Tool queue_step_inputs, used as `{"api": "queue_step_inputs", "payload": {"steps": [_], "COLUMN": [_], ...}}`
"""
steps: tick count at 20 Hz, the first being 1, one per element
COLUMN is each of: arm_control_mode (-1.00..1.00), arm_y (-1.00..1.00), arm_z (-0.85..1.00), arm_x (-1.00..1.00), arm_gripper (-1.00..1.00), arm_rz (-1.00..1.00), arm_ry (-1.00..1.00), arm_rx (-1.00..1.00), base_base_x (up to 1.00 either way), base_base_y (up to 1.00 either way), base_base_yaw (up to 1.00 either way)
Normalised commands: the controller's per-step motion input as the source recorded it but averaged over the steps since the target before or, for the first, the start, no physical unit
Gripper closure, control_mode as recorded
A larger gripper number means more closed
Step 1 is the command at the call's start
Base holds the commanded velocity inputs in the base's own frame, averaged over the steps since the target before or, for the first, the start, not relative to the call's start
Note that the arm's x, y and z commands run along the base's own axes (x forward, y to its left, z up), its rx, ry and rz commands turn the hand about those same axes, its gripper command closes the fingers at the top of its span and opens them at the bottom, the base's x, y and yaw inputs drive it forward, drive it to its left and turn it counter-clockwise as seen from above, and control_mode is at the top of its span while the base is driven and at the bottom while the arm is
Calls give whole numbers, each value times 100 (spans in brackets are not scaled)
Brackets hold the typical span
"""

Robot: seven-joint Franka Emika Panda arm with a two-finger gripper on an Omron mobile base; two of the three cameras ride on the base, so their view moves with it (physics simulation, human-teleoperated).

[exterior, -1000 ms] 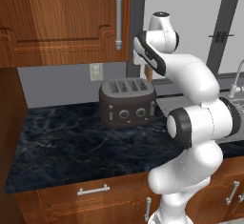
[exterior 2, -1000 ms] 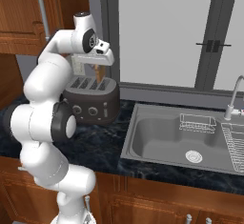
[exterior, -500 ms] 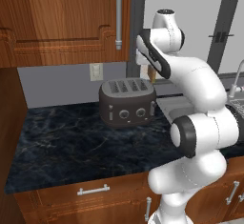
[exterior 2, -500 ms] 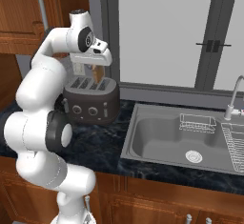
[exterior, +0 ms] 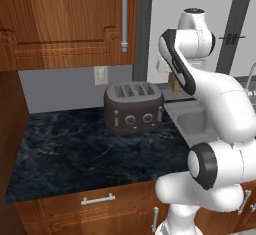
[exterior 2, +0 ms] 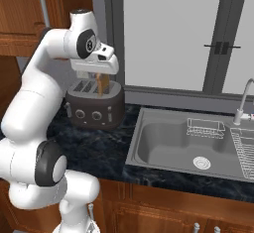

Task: Start the toaster. Once the lever pops up, take the bread to the plate on the dining counter.

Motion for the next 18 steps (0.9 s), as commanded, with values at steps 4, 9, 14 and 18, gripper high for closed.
{"api": "queue_step_inputs", "payload": {"steps": [4, 9, 14, 18], "arm_control_mode": [-100, -100, -100, -100], "arm_y": [-4, 0, 0, 0], "arm_z": [3, 8, 13, 11], "arm_x": [-82, -77, -63, -59], "arm_gripper": [100, 100, 100, 100], "arm_rz": [0, 0, 0, 0], "arm_ry": [0, 0, 0, 0], "arm_rx": [0, 0, 0, 0], "base_base_x": [0, 0, 0, 0], "base_base_y": [0, 0, 0, 0], "base_base_yaw": [0, 0, 0, 0]}}
